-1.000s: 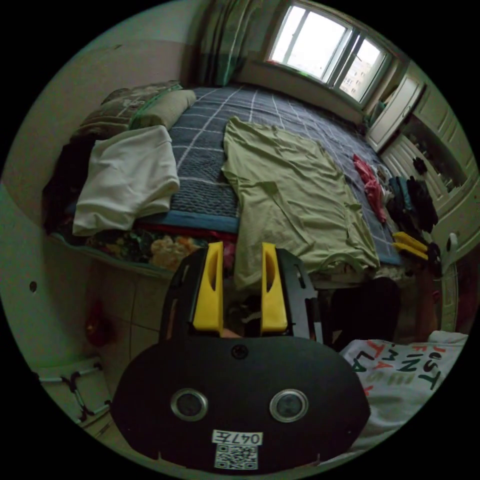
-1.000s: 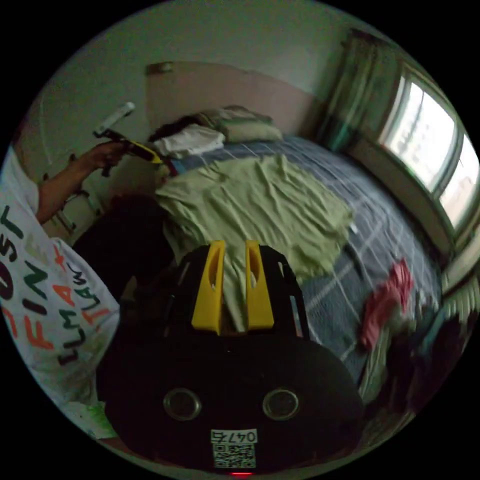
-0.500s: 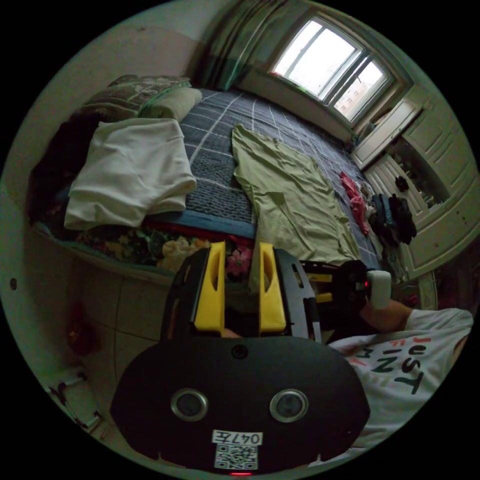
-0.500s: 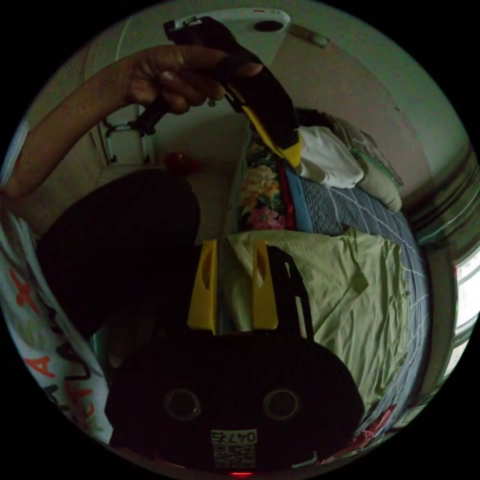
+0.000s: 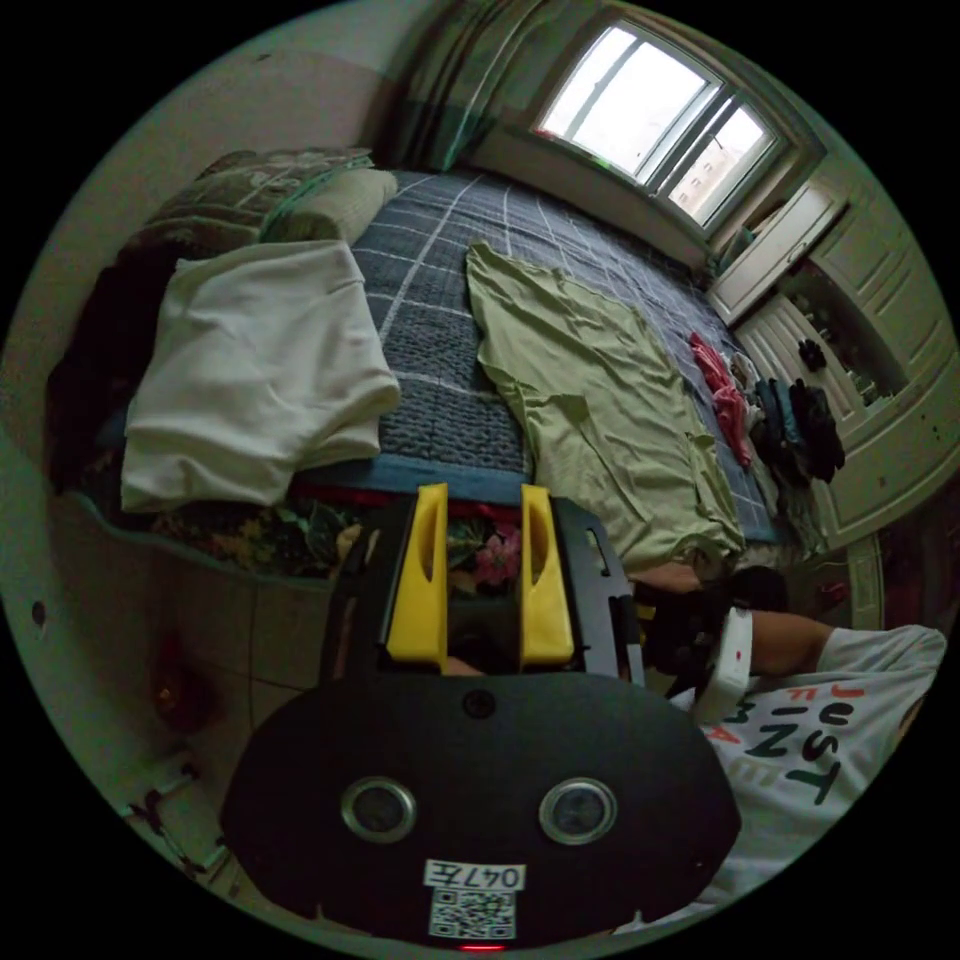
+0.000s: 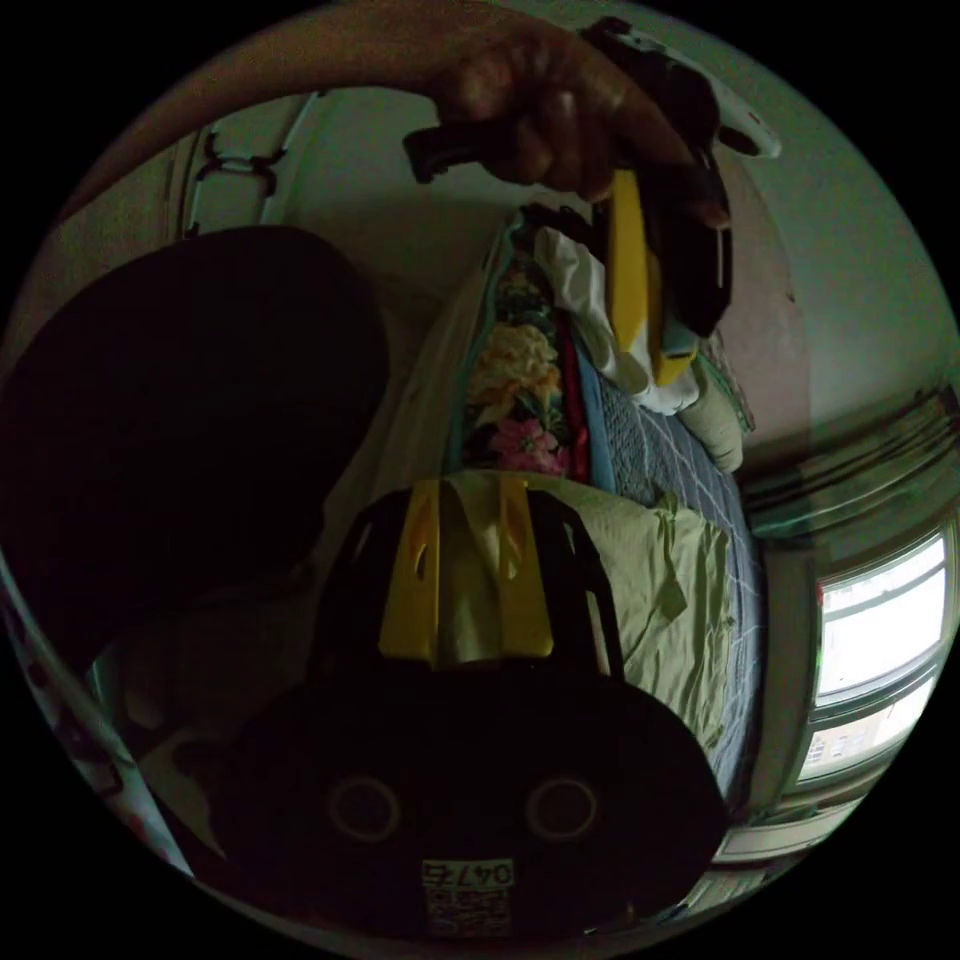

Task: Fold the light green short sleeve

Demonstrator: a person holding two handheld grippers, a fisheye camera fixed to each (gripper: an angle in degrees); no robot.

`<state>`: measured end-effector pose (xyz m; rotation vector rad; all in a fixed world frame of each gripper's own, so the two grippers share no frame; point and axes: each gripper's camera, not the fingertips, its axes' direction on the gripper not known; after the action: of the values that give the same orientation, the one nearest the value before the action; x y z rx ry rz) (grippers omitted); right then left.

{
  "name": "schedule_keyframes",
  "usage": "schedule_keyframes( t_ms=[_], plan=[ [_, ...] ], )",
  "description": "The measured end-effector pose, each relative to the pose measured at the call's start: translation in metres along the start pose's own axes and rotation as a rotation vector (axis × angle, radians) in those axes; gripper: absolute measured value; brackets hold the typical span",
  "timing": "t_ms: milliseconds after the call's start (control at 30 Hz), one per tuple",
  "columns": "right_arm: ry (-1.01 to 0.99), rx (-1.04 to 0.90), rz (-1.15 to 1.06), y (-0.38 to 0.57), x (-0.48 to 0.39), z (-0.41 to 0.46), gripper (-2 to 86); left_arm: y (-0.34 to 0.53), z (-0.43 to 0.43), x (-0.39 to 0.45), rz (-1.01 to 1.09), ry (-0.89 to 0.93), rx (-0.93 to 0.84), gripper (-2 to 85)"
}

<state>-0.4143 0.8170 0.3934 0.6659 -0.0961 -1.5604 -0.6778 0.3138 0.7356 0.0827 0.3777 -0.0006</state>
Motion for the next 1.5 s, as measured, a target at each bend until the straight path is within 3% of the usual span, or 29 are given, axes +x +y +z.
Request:
schedule_keyframes(
  t_ms=[133,433,633,800,1000,1100,1500],
  plan=[
    [0.028,0.006,0.027,0.009,0.009,-0.004,0.4,-0.098,0.027,0.030,0.070,0.011,-0.045,11.0],
    [-0.172,0.235,0.346,0.079,0.090,-0.048,-0.3,-0.360,0.144,0.091,0.032,-0.071,-0.208,11.8],
    [-0.370,0.394,0.567,0.162,0.153,-0.054,-0.3,-0.487,0.245,0.123,-0.031,-0.182,-0.263,11.9],
    [-0.429,0.461,0.567,0.217,0.177,-0.054,-0.3,-0.550,0.315,0.139,-0.154,-0.066,-0.267,11.2],
    [-0.433,0.501,0.608,0.279,0.204,-0.058,-0.3,-0.591,0.360,0.204,-0.025,-0.201,-0.264,0.5],
    [-0.427,0.498,0.614,0.309,0.214,-0.067,-0.3,-0.608,0.377,0.240,0.005,-0.269,-0.279,-0.5],
    [-0.282,0.469,0.869,0.514,0.264,-0.152,-0.4,-0.653,0.443,0.402,0.016,-0.260,-0.207,-0.8]
  ],
)
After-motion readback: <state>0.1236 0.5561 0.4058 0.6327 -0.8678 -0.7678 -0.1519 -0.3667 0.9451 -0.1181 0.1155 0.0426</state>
